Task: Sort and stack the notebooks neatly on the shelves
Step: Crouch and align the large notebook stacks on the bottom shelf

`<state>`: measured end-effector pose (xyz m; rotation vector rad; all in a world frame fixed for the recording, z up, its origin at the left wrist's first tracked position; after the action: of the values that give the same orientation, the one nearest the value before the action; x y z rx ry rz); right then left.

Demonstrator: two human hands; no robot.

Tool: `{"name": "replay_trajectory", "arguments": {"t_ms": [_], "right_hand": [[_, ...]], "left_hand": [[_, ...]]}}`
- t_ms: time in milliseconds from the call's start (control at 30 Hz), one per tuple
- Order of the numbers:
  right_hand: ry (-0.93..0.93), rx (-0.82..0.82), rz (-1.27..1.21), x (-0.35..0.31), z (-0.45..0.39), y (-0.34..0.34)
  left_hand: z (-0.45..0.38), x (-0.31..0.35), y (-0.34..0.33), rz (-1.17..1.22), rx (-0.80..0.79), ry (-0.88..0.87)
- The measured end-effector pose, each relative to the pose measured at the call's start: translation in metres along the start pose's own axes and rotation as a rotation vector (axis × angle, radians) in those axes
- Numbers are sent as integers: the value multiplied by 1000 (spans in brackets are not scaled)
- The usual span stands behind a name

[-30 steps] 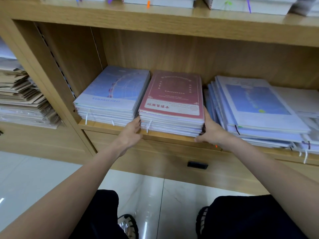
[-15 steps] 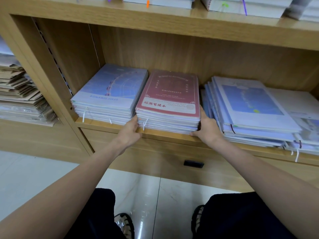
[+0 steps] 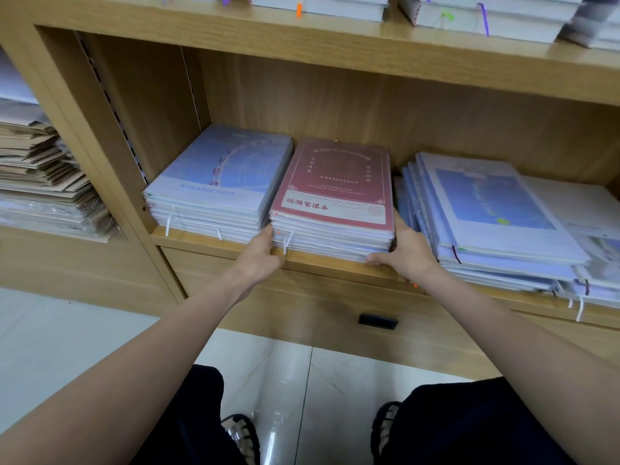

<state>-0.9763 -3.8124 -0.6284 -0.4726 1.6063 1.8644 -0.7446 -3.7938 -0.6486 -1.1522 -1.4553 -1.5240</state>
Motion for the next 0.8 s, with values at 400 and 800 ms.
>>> {"name": "replay_trajectory", "arguments": {"t_ms": [400, 800], "right_hand": [[-18, 46, -21, 2, 0, -5], [-197, 11, -215, -8, 15, -10]], "left_hand": [[-7, -9, -2, 35, 64, 27], [-5, -7, 1, 106, 54, 69]]}}
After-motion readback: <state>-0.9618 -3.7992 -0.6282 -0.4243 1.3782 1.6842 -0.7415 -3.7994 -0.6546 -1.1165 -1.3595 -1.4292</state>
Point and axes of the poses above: each hand's wrist, its own z-axis away from the middle knuckle, its own y-axis out of the back of the hand, x = y × z, the point moved 1 cm from there along -z, towards the middle knuckle, and after that the axes turned 13 degrees about -y, right-handed, at the moved point
